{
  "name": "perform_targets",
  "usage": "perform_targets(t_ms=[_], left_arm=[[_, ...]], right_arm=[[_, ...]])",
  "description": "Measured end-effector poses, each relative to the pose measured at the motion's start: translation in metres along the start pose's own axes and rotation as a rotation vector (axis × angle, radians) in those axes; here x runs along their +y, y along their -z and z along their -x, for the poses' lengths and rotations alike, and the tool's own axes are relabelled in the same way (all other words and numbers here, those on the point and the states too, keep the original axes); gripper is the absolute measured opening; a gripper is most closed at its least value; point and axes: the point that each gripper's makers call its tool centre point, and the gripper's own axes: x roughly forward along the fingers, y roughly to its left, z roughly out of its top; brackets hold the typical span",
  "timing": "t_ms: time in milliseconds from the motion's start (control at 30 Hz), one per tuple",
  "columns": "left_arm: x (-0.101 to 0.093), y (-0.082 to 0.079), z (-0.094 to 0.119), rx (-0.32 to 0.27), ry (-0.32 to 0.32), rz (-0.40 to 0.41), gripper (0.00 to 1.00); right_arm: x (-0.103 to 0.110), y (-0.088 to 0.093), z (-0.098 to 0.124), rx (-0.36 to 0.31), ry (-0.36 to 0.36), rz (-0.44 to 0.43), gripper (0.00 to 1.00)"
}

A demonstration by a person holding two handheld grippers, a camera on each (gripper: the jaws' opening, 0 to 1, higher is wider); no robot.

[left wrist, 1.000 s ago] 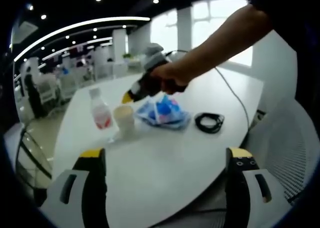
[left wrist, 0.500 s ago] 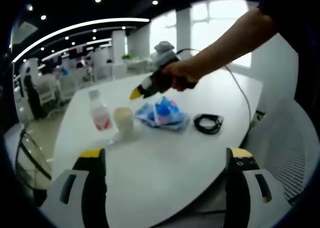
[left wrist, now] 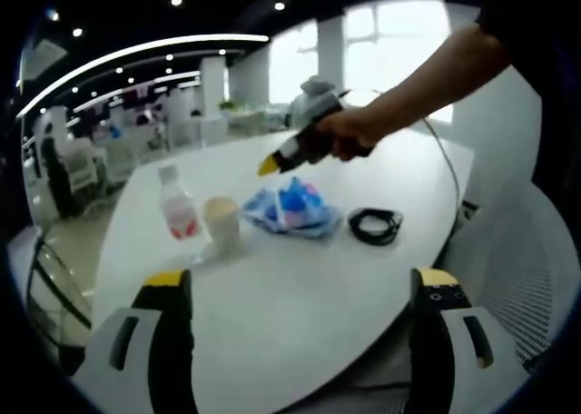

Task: Arrange the tabletop items into an orderly group along one side of the table until the central work area is clear of visible clutter.

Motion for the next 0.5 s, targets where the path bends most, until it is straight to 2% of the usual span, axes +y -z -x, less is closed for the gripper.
perform_targets(t_ms=[333, 500], left_arm=[[-0.004, 0.000, -0.001, 0.004, 0.014, -0.005, 0.97], [-0.005, -0.001, -0.001, 0.004, 0.015, -0.005, 0.97]], right_arm=[[-0.023, 0.014, 0.015, 0.013, 0.061, 0.008, 0.41], [-0.031, 0.022, 0.015, 0.026, 0.089, 0.014, 0.41]])
